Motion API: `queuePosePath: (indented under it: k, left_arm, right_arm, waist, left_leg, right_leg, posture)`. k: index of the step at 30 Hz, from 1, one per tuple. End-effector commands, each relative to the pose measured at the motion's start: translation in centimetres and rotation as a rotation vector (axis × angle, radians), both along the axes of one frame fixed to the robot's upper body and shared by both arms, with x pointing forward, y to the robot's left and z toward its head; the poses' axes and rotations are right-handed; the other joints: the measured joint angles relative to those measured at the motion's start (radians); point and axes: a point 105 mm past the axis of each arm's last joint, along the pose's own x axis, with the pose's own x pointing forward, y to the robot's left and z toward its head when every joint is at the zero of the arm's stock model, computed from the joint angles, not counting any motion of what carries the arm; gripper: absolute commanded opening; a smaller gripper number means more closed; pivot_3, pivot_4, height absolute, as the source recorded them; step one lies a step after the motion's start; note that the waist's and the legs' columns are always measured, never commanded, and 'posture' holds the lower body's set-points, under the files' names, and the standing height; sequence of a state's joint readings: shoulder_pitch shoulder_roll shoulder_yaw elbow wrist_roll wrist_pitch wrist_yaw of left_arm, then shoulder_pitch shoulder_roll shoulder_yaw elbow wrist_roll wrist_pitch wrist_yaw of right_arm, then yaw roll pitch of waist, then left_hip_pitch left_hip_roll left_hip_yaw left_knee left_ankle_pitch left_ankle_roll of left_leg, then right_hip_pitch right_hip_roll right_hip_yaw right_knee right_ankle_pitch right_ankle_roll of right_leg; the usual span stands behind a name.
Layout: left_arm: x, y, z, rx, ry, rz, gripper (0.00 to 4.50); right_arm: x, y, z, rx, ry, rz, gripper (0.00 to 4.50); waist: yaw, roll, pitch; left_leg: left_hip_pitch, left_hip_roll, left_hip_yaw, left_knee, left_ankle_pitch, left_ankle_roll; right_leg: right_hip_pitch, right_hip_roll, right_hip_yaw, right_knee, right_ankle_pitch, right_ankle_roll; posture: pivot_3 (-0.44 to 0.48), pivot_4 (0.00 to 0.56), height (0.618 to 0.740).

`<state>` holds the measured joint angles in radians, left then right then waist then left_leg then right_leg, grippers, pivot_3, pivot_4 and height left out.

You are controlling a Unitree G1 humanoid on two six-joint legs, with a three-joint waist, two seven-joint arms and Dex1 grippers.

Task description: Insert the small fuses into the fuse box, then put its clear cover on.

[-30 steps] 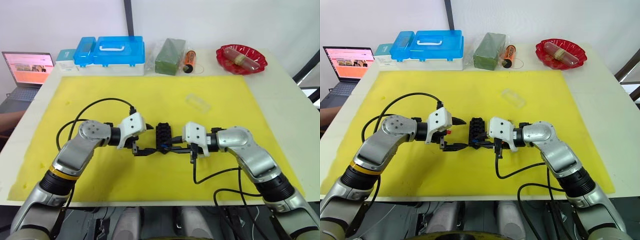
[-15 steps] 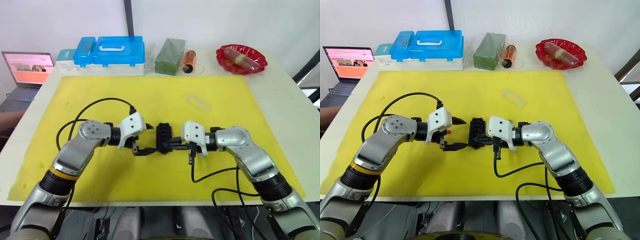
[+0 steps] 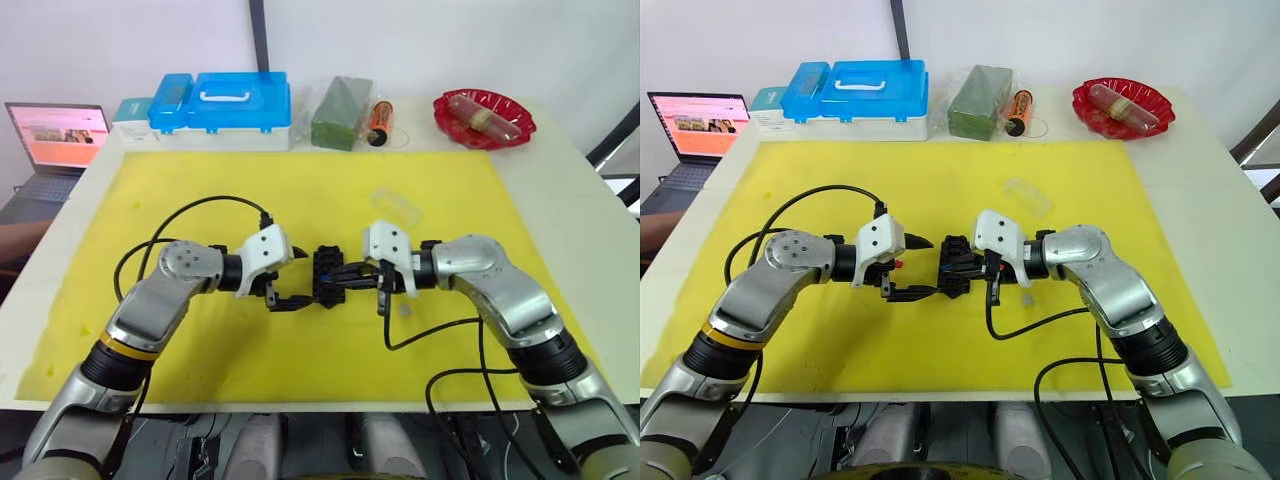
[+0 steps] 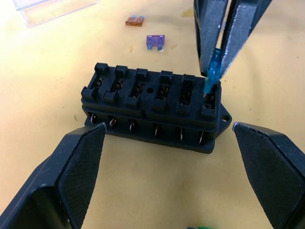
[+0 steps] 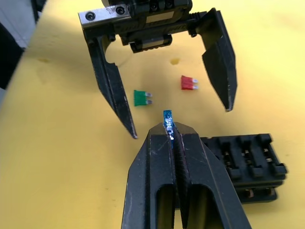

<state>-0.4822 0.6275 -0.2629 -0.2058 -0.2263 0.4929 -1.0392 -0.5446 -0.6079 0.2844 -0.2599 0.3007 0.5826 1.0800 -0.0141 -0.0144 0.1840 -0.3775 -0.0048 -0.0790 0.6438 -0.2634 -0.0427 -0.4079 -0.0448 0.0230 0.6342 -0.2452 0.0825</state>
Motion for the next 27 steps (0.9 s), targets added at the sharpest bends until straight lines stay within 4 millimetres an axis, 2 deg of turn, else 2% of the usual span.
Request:
queuePosePath:
  k: [1,27]
  left_arm:
    - [0.1,-0.2,0.7,-0.005,-0.037,-0.003,4.5]
    - [0.0,-0.3,0.7,-0.004,-0.039,-0.004,4.5]
  right_arm:
    - [0.1,0.0,0.8,0.006,-0.025,0.014,0.03]
    - [0.3,-0.3,-0.7,-0.006,0.044,0.013,0.03]
  waist:
    - [0.0,0.0,0.0]
    - [-0.001,0.0,0.0]
  left_leg:
    - [0.0,0.0,0.0,0.0,0.0,0.0]
    - [0.0,0.0,0.0,0.0,0.0,0.0]
  right_leg:
    - [0.0,0.0,0.0,0.0,0.0,0.0]
    - [0.0,0.0,0.0,0.0,0.0,0.0]
  posture:
    - [0.0,0.15,0.74]
    - [0.0,0.15,0.74]
